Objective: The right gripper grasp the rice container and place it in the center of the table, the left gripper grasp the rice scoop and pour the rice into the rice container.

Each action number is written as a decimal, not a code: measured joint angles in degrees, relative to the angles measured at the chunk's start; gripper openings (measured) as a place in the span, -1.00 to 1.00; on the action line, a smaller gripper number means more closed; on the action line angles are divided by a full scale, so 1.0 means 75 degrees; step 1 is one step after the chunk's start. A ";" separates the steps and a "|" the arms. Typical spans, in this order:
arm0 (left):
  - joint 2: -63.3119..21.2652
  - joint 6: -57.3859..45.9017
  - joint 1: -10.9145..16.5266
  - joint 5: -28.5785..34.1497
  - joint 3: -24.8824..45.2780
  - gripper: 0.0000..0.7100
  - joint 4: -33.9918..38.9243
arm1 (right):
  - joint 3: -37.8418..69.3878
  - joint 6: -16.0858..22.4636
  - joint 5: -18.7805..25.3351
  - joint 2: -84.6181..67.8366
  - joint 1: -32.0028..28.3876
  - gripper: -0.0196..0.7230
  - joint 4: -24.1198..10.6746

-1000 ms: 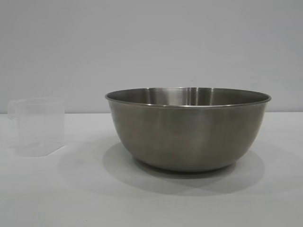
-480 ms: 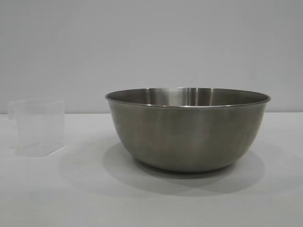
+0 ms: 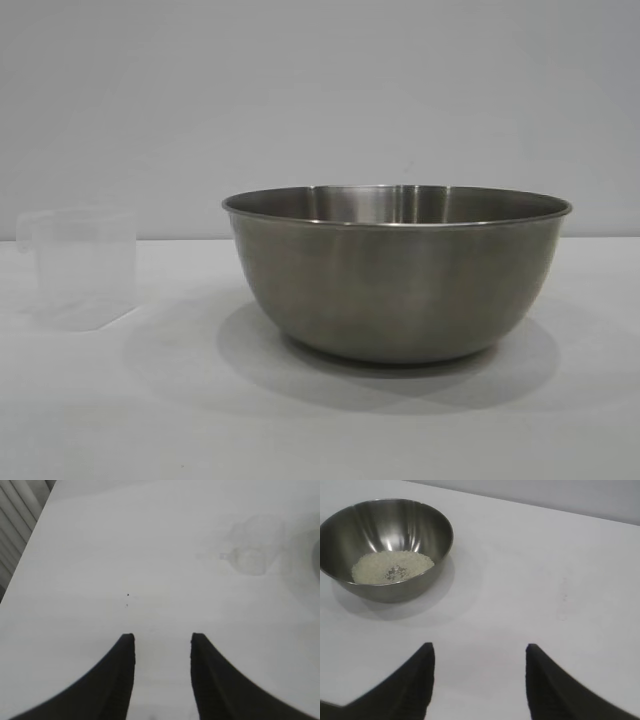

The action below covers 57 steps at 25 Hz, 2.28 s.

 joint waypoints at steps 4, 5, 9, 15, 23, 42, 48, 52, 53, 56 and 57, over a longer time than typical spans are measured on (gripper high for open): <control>0.0000 0.0000 0.0000 0.0000 0.0000 -0.35 0.0000 | 0.0000 0.0000 0.0000 0.0000 0.0000 0.09 0.0110; 0.0000 0.0000 0.0000 0.0000 0.0000 -0.35 0.0000 | 0.0000 0.0000 0.0000 0.0000 0.0000 0.09 0.0175; 0.0000 0.0000 0.0000 0.0000 0.0000 -0.35 0.0000 | 0.0000 0.0000 0.0000 0.0000 0.0000 0.09 0.0444; 0.0000 0.0000 0.0000 0.0000 0.0000 -0.35 0.0000 | 0.0000 0.0000 0.0000 0.0000 0.0000 0.09 0.0541; 0.0000 0.0000 0.0000 0.0000 0.0000 -0.35 -0.0012 | 0.0000 0.0000 0.0000 0.0000 0.0000 0.09 0.0558; 0.0000 0.0000 0.0000 0.0000 0.0000 -0.35 -0.0012 | 0.0000 -0.0015 -0.0026 0.0000 -0.0004 0.09 0.1239; 0.0000 0.0000 0.0000 0.0000 0.0000 -0.35 -0.0012 | 0.0000 -0.0015 -0.0026 0.0000 -0.0004 0.09 0.1172; 0.0000 0.0000 0.0000 0.0000 0.0000 -0.35 -0.0012 | 0.0000 -0.0002 -0.0026 0.0000 -0.0004 0.09 0.0945; 0.0000 0.0000 0.0000 0.0000 0.0000 -0.35 -0.0012 | 0.0000 -0.0002 -0.0026 0.0000 -0.0004 0.09 0.0914; 0.0000 0.0000 0.0000 0.0000 0.0000 -0.35 -0.0012 | 0.0000 -0.0002 -0.0026 0.0000 -0.0032 0.09 0.0837; 0.0000 0.0000 0.0000 0.0000 0.0000 -0.35 -0.0012 | 0.0000 -0.0002 -0.0026 0.0000 -0.0097 0.09 0.0804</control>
